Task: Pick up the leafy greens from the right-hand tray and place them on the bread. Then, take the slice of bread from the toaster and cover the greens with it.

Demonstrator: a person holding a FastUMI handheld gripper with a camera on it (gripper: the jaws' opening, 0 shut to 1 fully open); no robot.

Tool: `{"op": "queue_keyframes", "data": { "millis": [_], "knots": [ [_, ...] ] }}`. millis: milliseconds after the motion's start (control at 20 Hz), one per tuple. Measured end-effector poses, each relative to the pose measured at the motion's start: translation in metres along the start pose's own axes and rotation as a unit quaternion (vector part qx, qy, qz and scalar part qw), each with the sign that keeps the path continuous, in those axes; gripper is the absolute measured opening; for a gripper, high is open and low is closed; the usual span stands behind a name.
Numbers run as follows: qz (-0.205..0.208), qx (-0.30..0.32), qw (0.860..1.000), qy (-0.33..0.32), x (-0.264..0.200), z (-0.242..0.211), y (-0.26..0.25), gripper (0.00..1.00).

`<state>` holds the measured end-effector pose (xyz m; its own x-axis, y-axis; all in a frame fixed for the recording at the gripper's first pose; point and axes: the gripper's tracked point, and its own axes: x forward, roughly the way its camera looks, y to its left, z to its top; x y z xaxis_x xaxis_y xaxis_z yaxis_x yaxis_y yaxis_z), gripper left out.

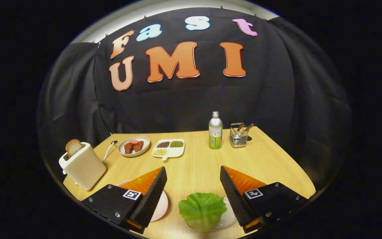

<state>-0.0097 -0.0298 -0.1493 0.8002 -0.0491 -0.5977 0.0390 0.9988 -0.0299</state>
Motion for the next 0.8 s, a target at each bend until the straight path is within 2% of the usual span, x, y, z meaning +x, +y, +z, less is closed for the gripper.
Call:
{"op": "queue_keyframes", "data": {
  "millis": [400,800],
  "knots": [
    [0.000,-0.020,0.996,0.086,0.021,-0.054,-0.005,0.96],
    [0.034,-0.027,0.985,0.169,0.017,-0.100,-0.005,0.95]
  ]
}}
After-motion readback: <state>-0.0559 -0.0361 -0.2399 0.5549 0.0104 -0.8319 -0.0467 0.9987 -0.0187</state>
